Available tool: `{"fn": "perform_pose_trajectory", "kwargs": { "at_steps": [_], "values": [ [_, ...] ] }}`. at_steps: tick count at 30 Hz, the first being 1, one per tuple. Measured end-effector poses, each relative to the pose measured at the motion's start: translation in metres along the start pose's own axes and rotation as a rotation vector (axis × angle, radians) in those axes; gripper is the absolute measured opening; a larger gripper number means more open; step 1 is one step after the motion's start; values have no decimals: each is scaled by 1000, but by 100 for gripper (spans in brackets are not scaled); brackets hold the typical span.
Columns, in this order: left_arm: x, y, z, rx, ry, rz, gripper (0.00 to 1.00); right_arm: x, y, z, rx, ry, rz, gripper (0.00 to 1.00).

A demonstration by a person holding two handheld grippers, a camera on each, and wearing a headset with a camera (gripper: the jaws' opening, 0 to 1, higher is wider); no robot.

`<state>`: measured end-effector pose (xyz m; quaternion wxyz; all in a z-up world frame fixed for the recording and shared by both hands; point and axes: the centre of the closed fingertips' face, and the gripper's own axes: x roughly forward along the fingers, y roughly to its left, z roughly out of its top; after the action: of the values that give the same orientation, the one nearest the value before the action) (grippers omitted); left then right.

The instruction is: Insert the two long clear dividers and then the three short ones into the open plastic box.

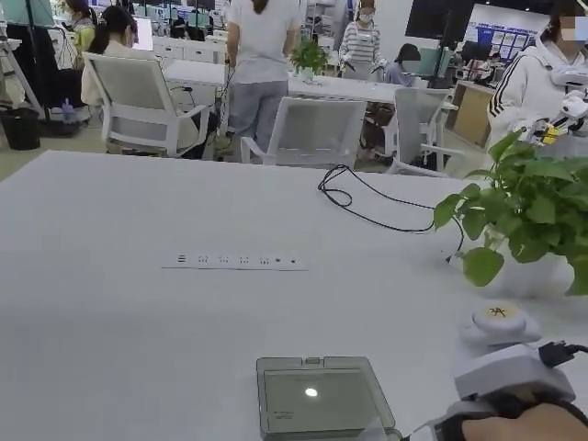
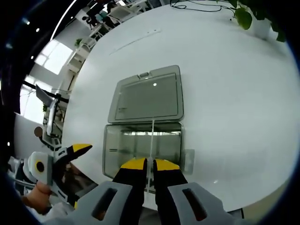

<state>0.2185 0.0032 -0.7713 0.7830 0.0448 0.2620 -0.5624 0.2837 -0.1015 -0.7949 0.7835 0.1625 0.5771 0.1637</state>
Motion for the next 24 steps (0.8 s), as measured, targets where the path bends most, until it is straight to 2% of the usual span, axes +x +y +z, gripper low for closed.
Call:
{"fn": "perform_pose_trajectory", "kwargs": {
  "at_steps": [9, 15, 20, 24],
  "values": [
    [-1, 0, -2, -1, 4, 1, 95, 2, -1, -1, -12, 4, -7, 7],
    [-2, 1, -1, -2, 1, 3, 95, 2, 4, -1, -50, 0, -19, 7],
    [-2, 1, -1, 2, 6, 3, 96, 4, 7, 0, -86, -5, -15, 7],
    [-2, 2, -2, 3, 11, 4, 96, 7, 10, -1, -96, -10, 8, 9]
  ]
}}
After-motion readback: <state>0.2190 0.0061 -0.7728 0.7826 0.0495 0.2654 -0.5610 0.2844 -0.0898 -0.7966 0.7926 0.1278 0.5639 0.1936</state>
